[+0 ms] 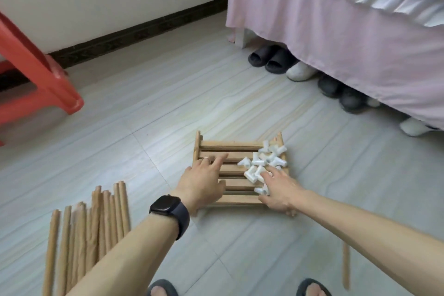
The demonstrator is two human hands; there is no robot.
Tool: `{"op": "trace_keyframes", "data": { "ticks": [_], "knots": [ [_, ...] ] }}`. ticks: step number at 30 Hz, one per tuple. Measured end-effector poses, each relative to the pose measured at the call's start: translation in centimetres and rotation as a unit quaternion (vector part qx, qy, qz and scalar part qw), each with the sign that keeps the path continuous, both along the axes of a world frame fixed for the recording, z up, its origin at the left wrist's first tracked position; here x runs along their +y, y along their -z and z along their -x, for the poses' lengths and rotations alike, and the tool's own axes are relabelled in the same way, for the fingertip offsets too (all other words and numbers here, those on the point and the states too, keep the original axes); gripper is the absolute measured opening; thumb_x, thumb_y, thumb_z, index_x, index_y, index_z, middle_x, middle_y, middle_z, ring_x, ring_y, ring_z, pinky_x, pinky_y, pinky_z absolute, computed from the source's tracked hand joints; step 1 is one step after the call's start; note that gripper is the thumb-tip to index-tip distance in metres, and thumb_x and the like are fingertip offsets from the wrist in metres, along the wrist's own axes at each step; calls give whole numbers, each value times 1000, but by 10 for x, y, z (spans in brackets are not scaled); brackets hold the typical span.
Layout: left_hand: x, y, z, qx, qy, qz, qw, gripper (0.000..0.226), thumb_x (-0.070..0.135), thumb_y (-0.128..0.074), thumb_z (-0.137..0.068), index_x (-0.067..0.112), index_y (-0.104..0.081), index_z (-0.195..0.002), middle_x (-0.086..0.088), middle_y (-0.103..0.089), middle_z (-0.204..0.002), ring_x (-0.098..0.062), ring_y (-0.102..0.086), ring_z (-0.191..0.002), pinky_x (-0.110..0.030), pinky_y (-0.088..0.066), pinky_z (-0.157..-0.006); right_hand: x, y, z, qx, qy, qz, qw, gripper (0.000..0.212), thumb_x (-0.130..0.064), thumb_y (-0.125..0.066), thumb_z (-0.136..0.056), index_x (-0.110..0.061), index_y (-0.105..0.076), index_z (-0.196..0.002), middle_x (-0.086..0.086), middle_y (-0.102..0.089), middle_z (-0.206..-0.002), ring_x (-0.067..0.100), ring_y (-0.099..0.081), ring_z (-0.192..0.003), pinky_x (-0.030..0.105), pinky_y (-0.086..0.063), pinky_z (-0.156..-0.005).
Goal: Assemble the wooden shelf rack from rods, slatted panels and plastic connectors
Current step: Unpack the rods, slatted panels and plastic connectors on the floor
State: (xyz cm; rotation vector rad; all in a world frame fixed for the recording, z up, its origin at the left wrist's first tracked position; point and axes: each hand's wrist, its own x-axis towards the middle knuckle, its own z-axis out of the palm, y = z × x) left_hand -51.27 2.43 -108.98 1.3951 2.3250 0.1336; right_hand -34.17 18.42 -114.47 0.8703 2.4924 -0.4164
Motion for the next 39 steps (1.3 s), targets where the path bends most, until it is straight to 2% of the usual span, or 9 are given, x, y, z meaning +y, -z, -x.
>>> {"op": "trace_keyframes", "data": {
  "ticks": [8,12,17,20,23,28,32,36,39],
  "knots": [
    [86,76,-28,-35,-2,68,997,79,46,-55,-93,36,-11,-158,-9,-17,-165,-34,-20,-150,-53,-30,-117,62,53,-21,131,232,42,963,95,-64,-58,-87,-33,-5,-160,6,5,-168,33,3,-154,47,-16,-123],
    [115,119,-32,-67,-51,97,992,105,65,-67,-80,40,0,-158,-10,3,-168,-42,-3,-153,-62,-21,-118,93,70,-2,146,189,34,970,103,-63,-65,-82,-46,3,-157,1,22,-166,32,13,-154,52,-6,-124],
    [144,145,-33,-34,8,131,991,122,74,-72,-71,48,13,-155,-8,16,-168,-51,8,-150,-70,-20,-113,126,78,20,39,62,51,996,134,-46,-79,-61,-55,19,-151,-8,53,-151,29,39,-146,62,10,-119],
    [150,148,-34,-11,37,108,993,120,75,-75,-66,44,0,-154,-12,-7,-164,-47,-15,-144,-58,-39,-105,136,80,23,-52,-31,7,998,137,-59,-84,-62,-50,17,-154,0,42,-158,34,30,-149,63,4,-121],
    [151,145,-29,-5,63,67,996,98,62,-79,-72,38,-19,-146,-13,-27,-155,-37,-32,-135,-49,-50,-96,134,81,23,-70,-71,-40,994,122,-67,-78,-65,-43,-3,-158,4,17,-167,40,3,-150,55,-20,-120],
    [154,142,-16,-43,52,58,996,81,51,-81,-75,35,-33,-138,-9,-34,-145,-35,-38,-128,-49,-53,-93,116,80,32,1,-45,-39,998,84,-39,-69,-81,-35,-24,-151,6,-1,-165,39,-7,-147,52,-46,-101],
    [155,142,-14,-80,34,47,995,81,43,-83,-73,33,-35,-138,-10,-36,-140,-36,-40,-124,-48,-50,-96,109,77,43,-3,-2,-34,999,67,-32,-67,-81,-29,-35,-140,9,-12,-156,43,-6,-146,47,-52,-91],
    [152,143,-11,-96,31,34,994,83,41,-86,-71,29,-36,-137,-10,-39,-140,-37,-44,-120,-47,-49,-94,114,78,48,3,-2,-20,1000,61,-32,-70,-79,-24,-38,-131,9,-12,-152,42,24,-149,45,-51,-96],
    [145,147,-11,-106,19,2,994,80,39,-89,-70,31,-40,-133,-9,-41,-139,-35,-45,-119,-44,-48,-92,117,77,42,23,16,9,1000,57,-37,-75,-74,-22,-42,-118,6,-19,-149,37,-12,-148,40,-47,-94]
  ]
}}
